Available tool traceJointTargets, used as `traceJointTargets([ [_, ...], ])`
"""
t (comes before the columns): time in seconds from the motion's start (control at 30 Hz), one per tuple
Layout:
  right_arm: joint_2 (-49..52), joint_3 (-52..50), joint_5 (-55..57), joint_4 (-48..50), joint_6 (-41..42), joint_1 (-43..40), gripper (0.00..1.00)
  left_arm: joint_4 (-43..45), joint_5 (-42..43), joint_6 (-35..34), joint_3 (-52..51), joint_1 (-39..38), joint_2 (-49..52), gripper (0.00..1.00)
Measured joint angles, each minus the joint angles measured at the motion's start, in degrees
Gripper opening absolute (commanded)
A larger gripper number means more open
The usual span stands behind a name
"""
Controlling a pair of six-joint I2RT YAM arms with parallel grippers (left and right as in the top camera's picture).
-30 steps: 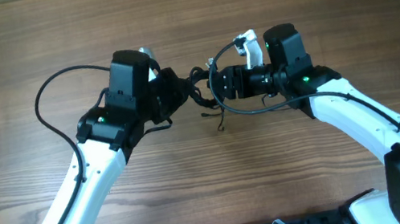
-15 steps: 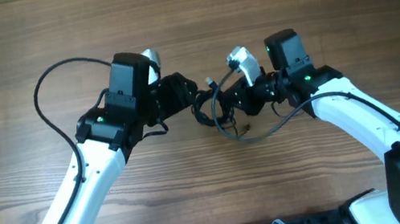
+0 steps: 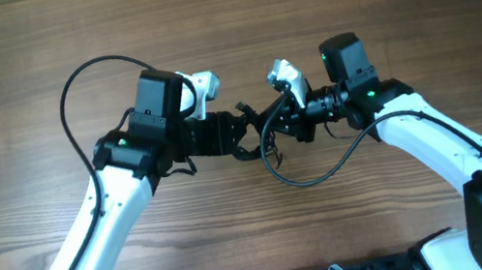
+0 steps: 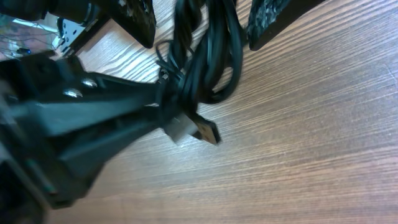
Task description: Untangle cables
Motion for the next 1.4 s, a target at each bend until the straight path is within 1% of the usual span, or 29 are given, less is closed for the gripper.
traceJointTargets([
  [0.03, 0.0, 0.0, -0.66, -0.02, -0.24, -0.09, 0.04, 0.02, -0.02, 0.02, 0.0, 0.0, 0.87, 0.45],
  [0.07, 0.0, 0.0, -1.38, -0.09, -0.59, -0.26, 0.04, 0.42, -0.02, 0.04, 0.0, 0.0, 2.16, 0.38],
  [0.1, 0.0, 0.0, -1.66, -0.11, -0.66, -0.28, 0.04, 0.7, 0.0, 0.17, 0.0, 0.0, 3.15, 0.33],
  [0.17, 0.02, 0.0, -1.55, -0.17, -0.81, -0.39, 0.04, 0.94, 0.11, 0.44, -0.02, 0.0, 4.79, 0.17],
  [0.2, 0.02, 0.0, -1.33, -0.17, -0.81, -0.66, 0.04, 0.83, 0.2, 0.98, -0.04, 0.0, 5.2, 0.06],
  [0.23, 0.02, 0.0, -0.79, -0.15, -0.81, -1.01, 0.04, 0.76, 0.42, 1.25, -0.11, 0.0, 5.4, 0.04],
  [0.27, 0.04, 0.0, -0.24, -0.04, -0.81, -1.38, 0.05, 0.81, 1.2, 1.51, -0.11, -0.02, 5.4, 0.04],
  [0.3, 0.09, 0.0, 0.04, -0.11, -0.81, -1.53, 0.08, 0.85, 1.57, 1.46, -0.11, -0.13, 5.4, 0.04],
  [0.33, 0.11, 0.0, 0.33, -0.13, -0.81, -1.51, 0.33, 0.94, 1.77, 1.29, -0.11, -0.15, 5.4, 0.04],
  [0.37, 0.13, 0.0, 0.76, -0.11, -0.76, -1.51, 0.5, 1.14, 1.75, 1.16, -0.11, -0.15, 5.4, 0.04],
  [0.4, 0.13, 0.0, 1.09, -0.04, 0.02, -1.49, 0.56, 1.42, 1.73, 0.76, -0.11, -0.15, 5.4, 0.04],
  [0.43, 0.13, 0.0, 1.55, 0.09, 1.22, -1.22, 0.72, 2.1, 1.36, 0.13, -0.11, -0.17, 5.46, 0.04],
  [0.47, 0.13, 0.0, 2.34, 0.33, 3.02, -0.85, 0.79, 2.6, 0.55, -0.81, -0.11, 0.02, 5.68, 0.04],
  [0.5, 0.13, 0.0, 2.86, 0.28, 4.09, -0.74, 0.81, 2.97, -0.76, -2.23, -0.11, 0.22, 5.77, 0.04],
  [0.57, 0.13, 0.0, 3.41, 0.33, 6.69, -0.87, 0.81, 3.19, -4.13, -5.79, -0.11, 0.48, 5.86, 0.04],
  [0.6, 0.13, 0.0, 3.45, 0.31, 8.61, -1.14, 0.81, 3.19, -7.28, -8.92, -0.11, 0.61, 5.86, 0.04],
  [0.67, 0.13, 0.0, 2.25, 0.28, 9.57, -1.42, 0.79, 3.19, -11.23, -13.88, -0.11, 0.87, 5.88, 0.04],
  [0.73, 0.13, 0.0, -2.01, 0.31, 8.76, -1.51, 0.74, 3.21, -13.51, -18.4, -0.11, 0.92, 5.88, 0.04],
  [0.8, 0.13, 0.0, -6.71, 0.33, 6.25, -1.22, 0.72, 3.21, -14.29, -21.59, -0.11, 0.92, 5.88, 0.04],
  [0.83, 0.13, 0.0, -7.85, 0.31, 5.31, -0.87, 0.73, 3.23, -14.93, -24.59, -0.11, 0.92, 5.88, 0.04],
  [0.9, 0.13, 0.0, -8.31, 1.51, 3.5, 0.74, 0.73, 3.21, -15.08, -27.17, -0.11, 0.92, 5.88, 0.04],
  [0.97, 0.13, -0.07, -6.71, 4.87, 2.4, 3.06, 0.73, 3.21, -14.23, -28.37, -0.11, 0.92, 5.88, 0.04],
  [1.1, 0.11, -0.07, 0.28, 11.19, 1.55, 7.54, 0.56, 3.45, -11.82, -29.03, -0.15, 0.92, 5.88, 0.04],
  [1.17, 0.11, -0.07, 2.19, 12.33, 1.44, 8.66, 0.47, 3.41, -10.97, -29.09, -0.15, 0.92, 5.9, 0.04],
  [1.27, 0.11, -0.07, 6.16, 12.57, 1.36, 9.51, 0.44, 3.41, -10.14, -29.27, -0.17, 0.92, 5.9, 0.04],
  [1.3, 0.11, -0.07, 7.02, 12.59, 1.38, 9.55, 0.38, 3.41, -9.97, -29.27, -0.17, 0.92, 5.9, 0.04],
  [1.37, 0.11, -0.07, 7.87, 12.61, 1.49, 9.55, 0.32, 3.41, -9.6, -29.27, -0.17, 0.92, 5.9, 0.04],
  [1.4, 0.11, -0.07, 8.26, 12.68, 1.31, 9.55, 0.24, 3.41, -9.2, -29.27, -0.17, 0.92, 5.9, 0.04],
])
